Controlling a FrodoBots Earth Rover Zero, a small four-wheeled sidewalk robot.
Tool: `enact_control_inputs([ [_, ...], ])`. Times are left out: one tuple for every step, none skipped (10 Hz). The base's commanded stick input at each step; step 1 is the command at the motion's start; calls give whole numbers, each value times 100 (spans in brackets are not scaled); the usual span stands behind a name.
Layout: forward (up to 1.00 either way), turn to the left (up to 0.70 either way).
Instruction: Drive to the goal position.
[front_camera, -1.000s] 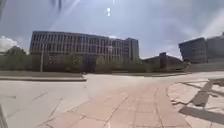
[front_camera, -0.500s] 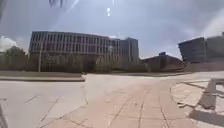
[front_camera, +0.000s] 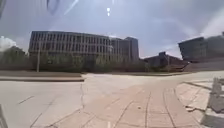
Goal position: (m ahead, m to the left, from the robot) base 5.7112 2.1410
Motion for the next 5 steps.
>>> enact_control_inputs([
  [50, 1],
  [50, 1],
  [50, 1],
  [50, 1],
  [50, 1],
])
